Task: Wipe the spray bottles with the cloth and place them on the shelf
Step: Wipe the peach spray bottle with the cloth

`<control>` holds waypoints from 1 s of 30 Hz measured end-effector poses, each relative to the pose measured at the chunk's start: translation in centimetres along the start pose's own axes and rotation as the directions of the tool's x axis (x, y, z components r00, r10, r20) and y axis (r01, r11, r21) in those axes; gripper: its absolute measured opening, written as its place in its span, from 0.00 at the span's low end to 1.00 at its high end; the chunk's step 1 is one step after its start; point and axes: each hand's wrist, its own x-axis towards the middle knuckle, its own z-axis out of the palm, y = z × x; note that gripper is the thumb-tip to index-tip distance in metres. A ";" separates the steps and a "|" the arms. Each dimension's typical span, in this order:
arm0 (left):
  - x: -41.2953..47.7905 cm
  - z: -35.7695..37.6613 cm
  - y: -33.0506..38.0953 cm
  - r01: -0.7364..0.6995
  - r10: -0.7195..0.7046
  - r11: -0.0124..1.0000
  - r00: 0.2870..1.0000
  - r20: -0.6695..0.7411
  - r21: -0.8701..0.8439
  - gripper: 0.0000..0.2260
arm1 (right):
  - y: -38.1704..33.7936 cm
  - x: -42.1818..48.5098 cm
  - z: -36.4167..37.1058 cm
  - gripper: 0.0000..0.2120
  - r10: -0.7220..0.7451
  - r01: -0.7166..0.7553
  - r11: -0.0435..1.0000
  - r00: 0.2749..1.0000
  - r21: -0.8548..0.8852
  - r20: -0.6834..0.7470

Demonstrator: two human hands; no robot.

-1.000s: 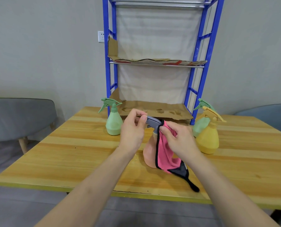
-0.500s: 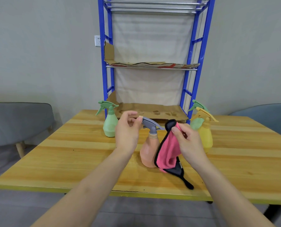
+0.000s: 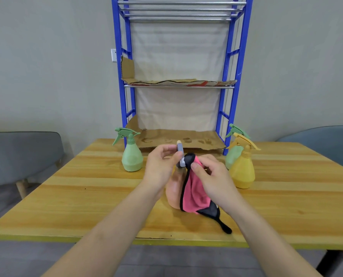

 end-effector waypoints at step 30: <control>0.8 -1.0 0.2 -0.020 -0.006 0.991 0.981 0.192 0.135 0.13 | 3.3 1.1 5.9 0.10 -0.258 0.210 0.964 0.892 -0.166 -0.371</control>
